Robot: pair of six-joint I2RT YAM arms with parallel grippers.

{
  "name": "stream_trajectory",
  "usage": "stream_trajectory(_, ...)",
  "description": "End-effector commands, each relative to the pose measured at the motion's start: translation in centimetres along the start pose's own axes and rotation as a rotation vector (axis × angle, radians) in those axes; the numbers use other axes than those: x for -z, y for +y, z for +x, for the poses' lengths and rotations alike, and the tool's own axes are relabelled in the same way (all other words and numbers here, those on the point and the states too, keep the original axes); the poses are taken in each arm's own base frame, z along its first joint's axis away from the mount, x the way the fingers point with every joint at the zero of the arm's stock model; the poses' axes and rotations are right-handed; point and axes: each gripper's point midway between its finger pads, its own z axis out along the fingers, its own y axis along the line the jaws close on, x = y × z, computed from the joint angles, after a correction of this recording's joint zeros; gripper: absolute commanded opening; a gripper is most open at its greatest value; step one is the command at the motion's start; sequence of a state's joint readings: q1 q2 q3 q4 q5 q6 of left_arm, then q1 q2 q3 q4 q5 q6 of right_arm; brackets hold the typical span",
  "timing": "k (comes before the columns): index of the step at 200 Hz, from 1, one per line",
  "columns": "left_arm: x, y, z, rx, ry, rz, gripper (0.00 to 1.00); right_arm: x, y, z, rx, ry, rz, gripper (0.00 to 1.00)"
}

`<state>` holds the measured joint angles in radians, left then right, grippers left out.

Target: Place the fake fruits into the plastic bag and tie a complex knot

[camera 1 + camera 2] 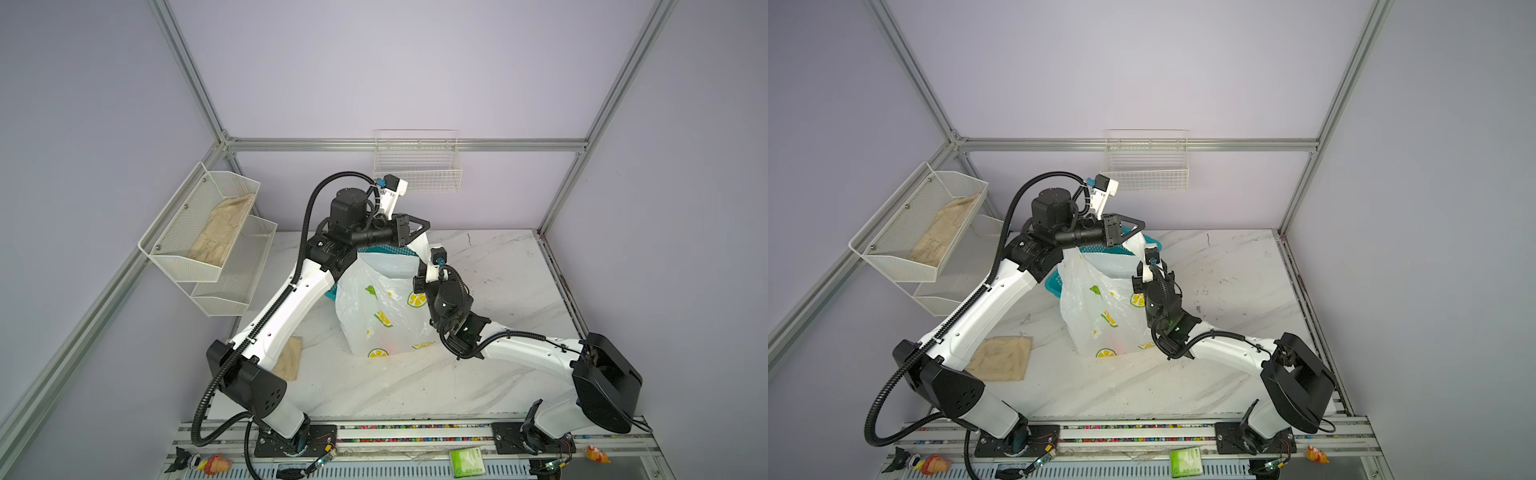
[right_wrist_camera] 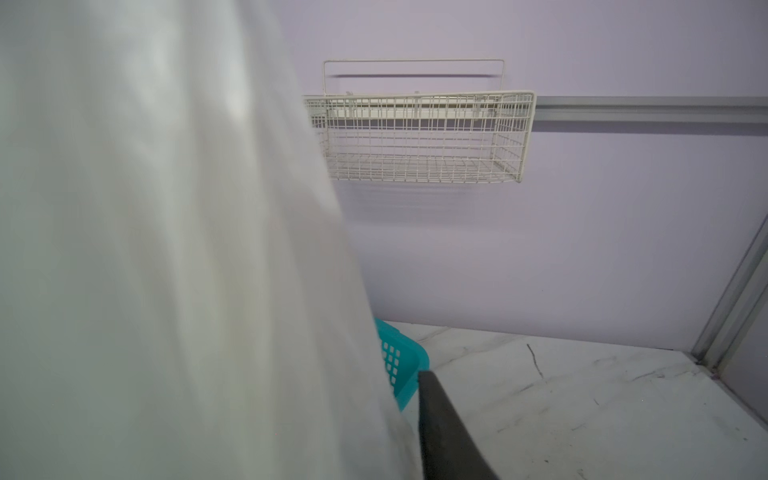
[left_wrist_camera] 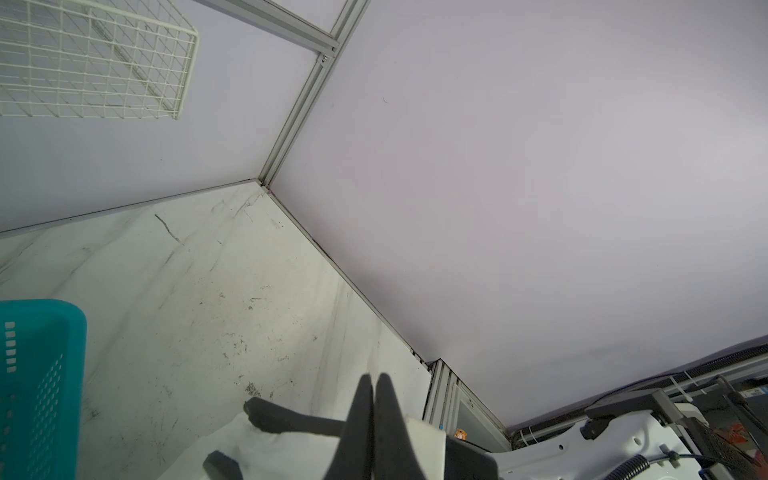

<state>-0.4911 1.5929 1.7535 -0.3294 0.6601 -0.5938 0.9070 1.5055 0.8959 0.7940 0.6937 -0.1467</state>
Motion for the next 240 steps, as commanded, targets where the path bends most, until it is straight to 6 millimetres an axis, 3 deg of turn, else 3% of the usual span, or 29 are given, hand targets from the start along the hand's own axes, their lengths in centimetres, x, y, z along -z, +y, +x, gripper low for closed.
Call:
stream_trajectory(1, 2.2, -0.8, -2.4, -0.016, -0.091, -0.005, 0.00, 0.5, -0.9, 2.3, 0.026, 0.049, -0.003, 0.22)
stream_trajectory(25, 2.0, 0.2, -2.2, -0.035, -0.071, -0.026, 0.00, 1.5, 0.0, 4.1, 0.030, 0.104, -0.101, 0.13)
stream_trajectory(55, 1.7, 1.3, -1.2, -0.109, -0.034, -0.059, 0.00, 2.3, 0.7, 4.2, 0.035, 0.125, -0.173, 0.00)
stream_trajectory(62, 1.7, 1.5, -1.0, -0.127, -0.030, -0.068, 0.09, 2.5, 0.9, 4.0, 0.028, 0.126, -0.191, 0.00)
stream_trajectory(75, 1.8, 1.4, -0.5, -0.188, -0.019, -0.065, 0.33, 2.5, 1.2, 3.5, 0.019, 0.130, -0.212, 0.00)
stream_trajectory(91, 2.4, 1.1, 0.2, -0.270, 0.003, -0.060, 0.50, 2.6, 1.3, 2.8, -0.013, 0.123, -0.223, 0.00)
stream_trajectory(104, 2.9, 1.2, 0.9, -0.326, 0.020, -0.073, 0.60, 2.5, 1.4, 2.9, -0.046, 0.128, -0.241, 0.00)
stream_trajectory(107, 3.1, 1.1, 1.0, -0.350, 0.025, -0.070, 0.62, 2.7, 1.2, 1.8, -0.066, 0.108, -0.246, 0.00)
stream_trajectory(119, 3.6, 1.1, 1.5, -0.379, 0.033, -0.057, 0.70, 2.7, 1.1, 1.2, -0.100, 0.097, -0.261, 0.00)
stream_trajectory(136, 4.5, 0.6, 1.9, -0.374, 0.036, -0.010, 0.76, 2.7, 1.4, 0.7, -0.137, 0.093, -0.291, 0.00)
stream_trajectory(200, 3.0, 0.8, 4.0, -0.409, 0.084, 0.079, 0.79, 2.8, 2.0, -1.0, -0.178, 0.068, -0.342, 0.00)
stream_trajectory(228, 2.0, 0.8, 4.7, -0.403, 0.109, 0.113, 0.70, 2.7, 2.3, -1.0, -0.180, 0.072, -0.358, 0.00)
stream_trajectory(240, 1.7, 0.8, 4.8, -0.392, 0.108, 0.119, 0.59, 2.7, 2.4, -0.9, -0.176, 0.073, -0.359, 0.00)
